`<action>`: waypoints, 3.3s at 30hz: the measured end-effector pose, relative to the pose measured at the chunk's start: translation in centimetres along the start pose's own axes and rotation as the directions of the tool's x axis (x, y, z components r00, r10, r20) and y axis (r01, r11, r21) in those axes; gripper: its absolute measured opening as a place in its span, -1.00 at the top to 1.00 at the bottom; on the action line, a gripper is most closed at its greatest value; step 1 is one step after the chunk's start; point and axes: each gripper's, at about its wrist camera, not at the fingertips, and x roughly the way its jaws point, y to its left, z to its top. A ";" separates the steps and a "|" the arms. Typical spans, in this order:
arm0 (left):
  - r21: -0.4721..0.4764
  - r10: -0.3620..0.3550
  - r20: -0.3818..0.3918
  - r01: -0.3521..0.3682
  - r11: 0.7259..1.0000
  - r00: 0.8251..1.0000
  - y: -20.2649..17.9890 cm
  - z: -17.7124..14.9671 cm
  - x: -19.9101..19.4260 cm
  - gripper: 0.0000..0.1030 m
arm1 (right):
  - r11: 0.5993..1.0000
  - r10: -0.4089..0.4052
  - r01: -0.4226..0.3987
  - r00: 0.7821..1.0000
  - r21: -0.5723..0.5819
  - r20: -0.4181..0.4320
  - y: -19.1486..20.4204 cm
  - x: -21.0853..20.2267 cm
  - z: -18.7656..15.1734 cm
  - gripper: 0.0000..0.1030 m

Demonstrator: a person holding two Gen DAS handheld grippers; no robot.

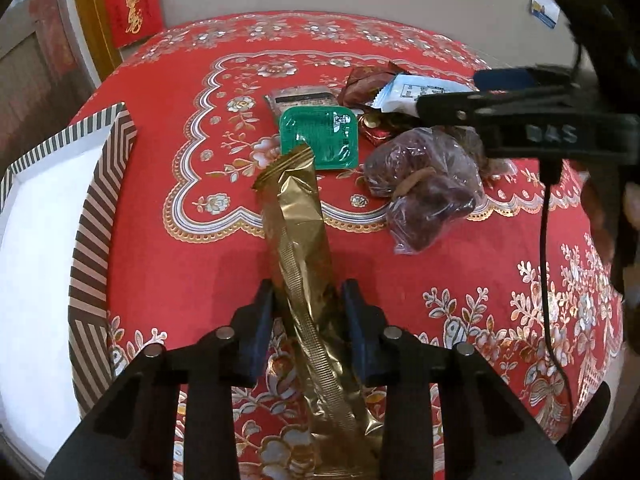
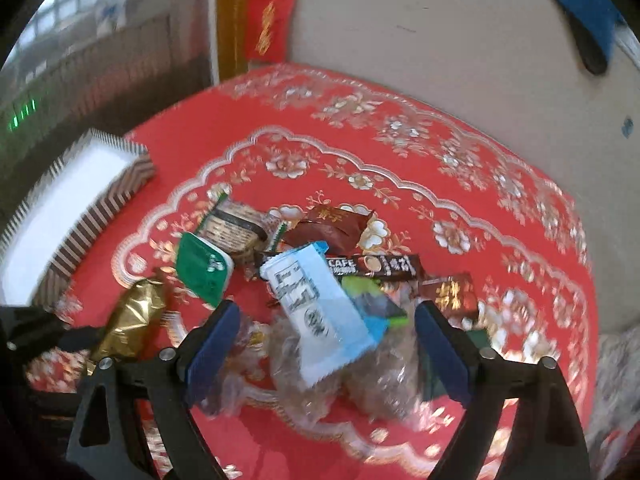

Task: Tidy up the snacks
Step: 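Grasp the gold foil bar with the left tool while the right tool grasps the white-blue cake, then carry both snacks into the white box and open both tools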

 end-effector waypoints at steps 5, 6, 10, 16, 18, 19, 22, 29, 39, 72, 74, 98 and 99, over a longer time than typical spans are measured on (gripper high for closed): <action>-0.001 -0.003 -0.005 0.003 1.000 1.000 0.0 0.2 0.0 0.39 | 0.998 -0.005 0.001 0.997 -0.059 -0.071 0.5 1.7 0.3 -0.24; -0.003 -0.006 -0.004 0.006 1.000 1.000 0.1 0.2 0.0 0.39 | 0.998 -0.014 0.009 0.997 -0.067 -0.079 0.6 1.9 0.3 -0.06; 0.003 -0.003 0.000 0.003 1.000 1.000 0.1 0.3 0.1 0.39 | 0.999 0.007 -0.010 0.998 -0.041 -0.070 0.3 2.0 0.0 0.06; -0.006 -0.008 0.009 0.008 1.000 1.000 0.7 -0.1 -0.1 0.64 | 0.998 0.020 -0.020 1.000 0.055 0.008 -0.1 -0.2 -1.3 0.15; -0.002 0.000 0.019 0.000 1.000 1.000 0.7 -0.2 -0.5 0.65 | 0.995 0.009 -0.015 0.998 0.098 0.063 -0.2 -1.8 -2.2 0.15; 0.002 0.005 0.030 -0.005 1.000 1.000 0.6 -0.3 -0.9 0.65 | 0.993 -0.003 -0.006 0.997 0.115 0.083 -0.1 -2.4 -2.5 0.15; 0.005 0.006 0.060 -0.007 1.000 0.998 0.5 -0.3 -2.0 0.65 | 0.987 -0.004 -0.018 0.991 0.160 0.132 0.2 -4.2 -3.4 0.15; 0.001 0.024 0.111 -0.025 1.000 0.993 1.4 0.2 -4.6 0.65 | 0.979 0.009 -0.049 0.981 0.198 0.195 2.0 -6.7 -4.5 0.15; -0.038 0.104 0.169 -0.099 0.994 0.980 5.7 0.9 -7.5 0.65 | 0.974 0.064 -0.107 0.975 0.197 0.213 5.4 -6.6 -3.5 0.15; -0.266 0.273 -0.003 -0.264 0.927 0.962 25.3 4.5 -2.3 0.65 | 0.968 0.216 -0.223 0.974 0.115 0.076 23.8 2.6 9.1 0.15; -0.273 0.269 -0.014 -0.262 0.926 0.963 25.7 4.7 -1.7 0.65 | 0.974 0.194 -0.200 0.979 0.105 0.057 24.8 3.8 9.7 0.15; -0.342 0.259 0.016 -0.238 0.909 0.966 26.2 3.4 -4.3 -0.20 | 0.938 0.320 -0.325 0.946 0.123 0.057 24.7 4.5 8.5 -0.11; -0.330 0.260 0.031 -0.236 0.914 0.965 25.5 3.2 -4.9 -0.22 | 0.935 0.325 -0.332 0.943 0.126 0.071 24.3 3.7 8.0 -0.14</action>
